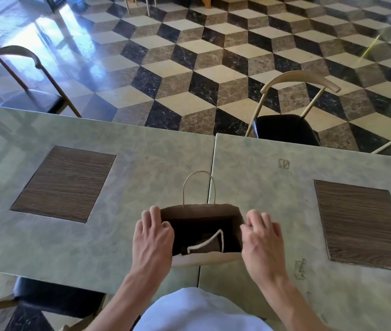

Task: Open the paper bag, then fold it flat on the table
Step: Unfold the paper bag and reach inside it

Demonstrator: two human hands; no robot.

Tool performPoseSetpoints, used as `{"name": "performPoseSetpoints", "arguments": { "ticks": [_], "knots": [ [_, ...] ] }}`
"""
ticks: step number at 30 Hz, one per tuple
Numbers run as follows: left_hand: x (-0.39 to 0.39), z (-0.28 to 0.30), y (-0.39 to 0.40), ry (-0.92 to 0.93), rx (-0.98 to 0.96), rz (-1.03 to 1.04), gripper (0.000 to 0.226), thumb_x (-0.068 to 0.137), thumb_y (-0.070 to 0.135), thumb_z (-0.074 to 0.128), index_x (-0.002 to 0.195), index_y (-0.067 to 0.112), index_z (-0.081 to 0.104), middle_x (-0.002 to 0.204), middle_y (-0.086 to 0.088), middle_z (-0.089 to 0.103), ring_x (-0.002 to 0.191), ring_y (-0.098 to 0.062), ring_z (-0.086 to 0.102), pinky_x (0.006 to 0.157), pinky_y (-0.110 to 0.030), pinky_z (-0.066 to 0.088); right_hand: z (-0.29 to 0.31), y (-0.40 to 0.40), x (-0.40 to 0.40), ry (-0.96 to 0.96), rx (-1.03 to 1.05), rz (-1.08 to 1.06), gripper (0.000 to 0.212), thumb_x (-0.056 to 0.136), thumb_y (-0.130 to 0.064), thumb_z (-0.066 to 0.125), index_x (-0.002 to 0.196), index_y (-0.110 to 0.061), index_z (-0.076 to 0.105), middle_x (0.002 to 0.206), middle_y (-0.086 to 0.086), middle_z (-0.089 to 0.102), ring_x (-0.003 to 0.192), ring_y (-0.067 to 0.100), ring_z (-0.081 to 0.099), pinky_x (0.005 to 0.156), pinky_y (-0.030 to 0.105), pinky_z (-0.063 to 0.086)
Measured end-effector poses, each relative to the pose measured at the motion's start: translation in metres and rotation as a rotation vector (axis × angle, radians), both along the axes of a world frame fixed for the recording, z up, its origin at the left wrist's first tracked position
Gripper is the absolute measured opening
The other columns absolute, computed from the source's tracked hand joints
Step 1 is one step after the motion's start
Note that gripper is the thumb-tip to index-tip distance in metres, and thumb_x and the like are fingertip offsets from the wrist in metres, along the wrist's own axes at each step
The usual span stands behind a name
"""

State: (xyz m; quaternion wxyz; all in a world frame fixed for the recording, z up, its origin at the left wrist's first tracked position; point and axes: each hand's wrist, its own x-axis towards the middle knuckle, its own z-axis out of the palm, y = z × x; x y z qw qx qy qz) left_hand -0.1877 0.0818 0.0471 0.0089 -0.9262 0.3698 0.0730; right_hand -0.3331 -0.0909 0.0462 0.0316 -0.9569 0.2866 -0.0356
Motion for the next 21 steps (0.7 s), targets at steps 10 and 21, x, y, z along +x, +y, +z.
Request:
{"name": "performPoseSetpoints", "arguments": {
  "ticks": [10,21],
  "knots": [
    [0.007,0.007,-0.031,-0.061,0.496,-0.283,0.025,0.085,0.019,0.055,0.106,0.020,0.069,0.116,-0.005,0.057,0.112,-0.025,0.045,0.087,-0.031,0.036,0.011,0.005,0.041,0.657,-0.107,0.271,0.025,0.087,-0.012,0.056,0.107,-0.020,0.069,0.112,0.007,0.060,0.107,0.028,0.055,0.084,0.036,0.041],
    [-0.006,-0.021,-0.052,0.173,0.555,-0.295,0.026,0.090,0.011,0.050,0.112,0.012,0.063,0.117,-0.006,0.066,0.107,-0.025,0.062,0.074,-0.030,0.036,-0.010,0.016,0.076,0.753,0.198,0.330,0.027,0.090,-0.003,0.052,0.112,-0.004,0.067,0.117,0.015,0.065,0.110,0.034,0.063,0.086,0.039,0.052]
  ]
}}
